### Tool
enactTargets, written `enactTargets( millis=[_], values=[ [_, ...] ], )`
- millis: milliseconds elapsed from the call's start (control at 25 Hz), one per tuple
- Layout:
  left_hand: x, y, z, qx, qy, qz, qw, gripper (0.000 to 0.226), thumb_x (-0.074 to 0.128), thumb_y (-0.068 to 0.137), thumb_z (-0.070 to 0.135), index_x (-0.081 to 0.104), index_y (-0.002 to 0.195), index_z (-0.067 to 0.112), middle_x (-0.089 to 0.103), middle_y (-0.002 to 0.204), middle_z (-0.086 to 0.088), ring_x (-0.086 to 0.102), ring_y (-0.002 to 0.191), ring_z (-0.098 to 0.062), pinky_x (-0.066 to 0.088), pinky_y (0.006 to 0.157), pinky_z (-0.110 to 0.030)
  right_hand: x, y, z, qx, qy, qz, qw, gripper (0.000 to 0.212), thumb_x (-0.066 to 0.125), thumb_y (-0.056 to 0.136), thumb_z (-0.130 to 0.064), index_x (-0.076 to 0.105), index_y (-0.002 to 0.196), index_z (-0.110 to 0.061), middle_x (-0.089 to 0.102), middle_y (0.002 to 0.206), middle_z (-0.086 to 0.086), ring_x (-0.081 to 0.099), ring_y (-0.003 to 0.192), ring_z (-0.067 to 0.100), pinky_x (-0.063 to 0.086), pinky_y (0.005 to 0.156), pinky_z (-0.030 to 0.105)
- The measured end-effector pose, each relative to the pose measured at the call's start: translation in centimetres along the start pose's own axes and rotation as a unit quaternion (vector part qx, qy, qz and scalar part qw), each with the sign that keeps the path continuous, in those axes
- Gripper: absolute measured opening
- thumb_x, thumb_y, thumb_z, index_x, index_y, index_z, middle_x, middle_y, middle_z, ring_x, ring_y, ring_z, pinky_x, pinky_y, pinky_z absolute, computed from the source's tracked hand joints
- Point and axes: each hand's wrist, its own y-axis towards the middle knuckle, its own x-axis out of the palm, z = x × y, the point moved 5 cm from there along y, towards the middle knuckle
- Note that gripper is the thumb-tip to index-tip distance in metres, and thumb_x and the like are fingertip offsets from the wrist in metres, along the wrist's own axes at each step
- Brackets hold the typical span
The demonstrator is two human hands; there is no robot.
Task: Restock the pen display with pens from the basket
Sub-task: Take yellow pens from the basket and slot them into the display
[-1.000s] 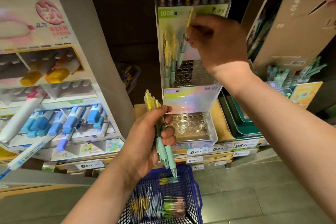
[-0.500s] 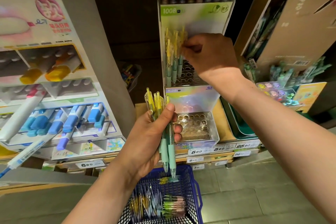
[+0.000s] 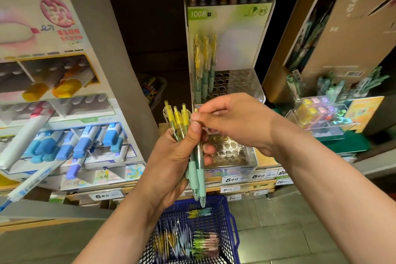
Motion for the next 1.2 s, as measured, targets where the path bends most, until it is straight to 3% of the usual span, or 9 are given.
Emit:
enactTargets(
  millis=[120, 240, 400, 480, 560, 680, 800, 960, 1200],
  values=[
    [-0.1, 0.0, -0.2, -0.013, 0.014, 0.015, 1.000, 0.032, 0.063, 0.094, 0.032, 0.074, 0.109, 0.006, 0.071, 0.090, -0.008, 0.070, 0.073, -0.017, 0.058, 0.062, -0.025, -0.9, 0.1, 0.2, 0.003, 0.083, 0.047, 0.995, 0.019, 0.073, 0.091, -0.034, 0.077, 0.100, -0.018, 0.076, 0.080, -0.001, 0.069, 0.067, 0.009, 0.053, 0.065, 0.018],
    [0.1, 0.0, -0.6, -0.020, 0.034, 0.013, 0.999, 0.034, 0.064, 0.093, 0.029, 0.072, 0.116, 0.004, 0.073, 0.093, -0.010, 0.072, 0.077, -0.019, 0.058, 0.062, -0.026, -1.6, 0.4, 0.7, -0.001, 0.135, 0.089, 0.987, 0.021, 0.071, 0.092, -0.034, 0.077, 0.097, -0.014, 0.077, 0.089, 0.002, 0.063, 0.074, 0.014, 0.051, 0.064, 0.019],
    [0.1, -0.2, -0.4, -0.018, 0.012, 0.004, 1.000, 0.027, 0.060, 0.099, 0.030, 0.077, 0.107, 0.011, 0.074, 0.092, -0.007, 0.071, 0.075, -0.015, 0.056, 0.060, -0.024, -0.6, 0.3, 0.9, -0.027, 0.271, -0.039, 0.961, 0.024, 0.063, 0.096, -0.022, 0.072, 0.110, -0.004, 0.062, 0.102, 0.013, 0.052, 0.077, 0.012, 0.052, 0.070, 0.018],
    [0.2, -0.3, -0.3, -0.019, -0.007, -0.009, 1.000, 0.027, 0.060, 0.099, 0.031, 0.077, 0.108, 0.012, 0.074, 0.094, -0.007, 0.070, 0.074, -0.014, 0.056, 0.060, -0.024, -0.5, 0.4, 1.1, -0.034, 0.313, -0.081, 0.946, 0.028, 0.061, 0.095, -0.014, 0.069, 0.120, -0.005, 0.062, 0.102, 0.011, 0.053, 0.076, 0.009, 0.052, 0.070, 0.017],
    [0.3, -0.3, -0.4, -0.019, -0.014, -0.013, 1.000, 0.030, 0.059, 0.100, 0.032, 0.076, 0.111, 0.010, 0.075, 0.097, -0.009, 0.070, 0.075, -0.015, 0.057, 0.061, -0.025, -0.5, 0.5, 1.3, -0.035, 0.312, -0.080, 0.946, 0.027, 0.064, 0.091, -0.013, 0.070, 0.117, -0.007, 0.066, 0.092, 0.003, 0.055, 0.071, 0.007, 0.051, 0.066, 0.016],
    [-0.1, -0.3, -0.7, -0.031, 0.005, 0.013, 0.999, 0.038, 0.056, 0.102, 0.040, 0.074, 0.111, 0.007, 0.073, 0.093, -0.008, 0.068, 0.071, -0.014, 0.056, 0.057, -0.024, -1.1, 0.5, 1.3, -0.033, 0.278, -0.018, 0.960, 0.022, 0.074, 0.084, -0.016, 0.072, 0.103, -0.005, 0.074, 0.082, -0.002, 0.062, 0.065, 0.006, 0.053, 0.064, 0.015],
    [-0.9, -0.2, -1.0, -0.051, 0.038, 0.066, 0.996, 0.046, 0.055, 0.100, 0.047, 0.065, 0.109, 0.003, 0.071, 0.080, -0.002, 0.059, 0.055, -0.010, 0.048, 0.045, -0.021, -4.0, 0.6, 0.4, -0.085, 0.264, 0.132, 0.952, 0.011, 0.079, 0.072, -0.012, 0.075, 0.083, -0.010, 0.076, 0.074, 0.000, 0.072, 0.068, 0.009, 0.056, 0.066, 0.015],
    [-1.0, -0.2, -1.2, -0.082, 0.007, 0.074, 0.994, 0.030, 0.059, 0.100, 0.040, 0.059, 0.104, 0.010, 0.069, 0.084, -0.005, 0.047, 0.045, -0.010, 0.039, 0.038, -0.020, -8.5, 1.4, -1.2, -0.183, 0.299, 0.266, 0.898, 0.015, 0.068, 0.089, 0.005, 0.067, 0.092, -0.009, 0.075, 0.078, -0.002, 0.074, 0.079, 0.012, 0.057, 0.078, 0.021],
    [-0.2, 0.1, -1.3, -0.087, -0.051, 0.051, 0.994, 0.025, 0.057, 0.085, 0.017, 0.058, 0.108, 0.007, 0.057, 0.079, -0.007, 0.047, 0.052, -0.014, 0.041, 0.041, -0.024, -10.5, 2.4, -3.9, -0.254, 0.046, 0.386, 0.886, 0.013, 0.069, 0.089, -0.006, 0.069, 0.100, -0.012, 0.074, 0.091, 0.004, 0.073, 0.089, 0.019, 0.059, 0.087, 0.036]
  ],
)
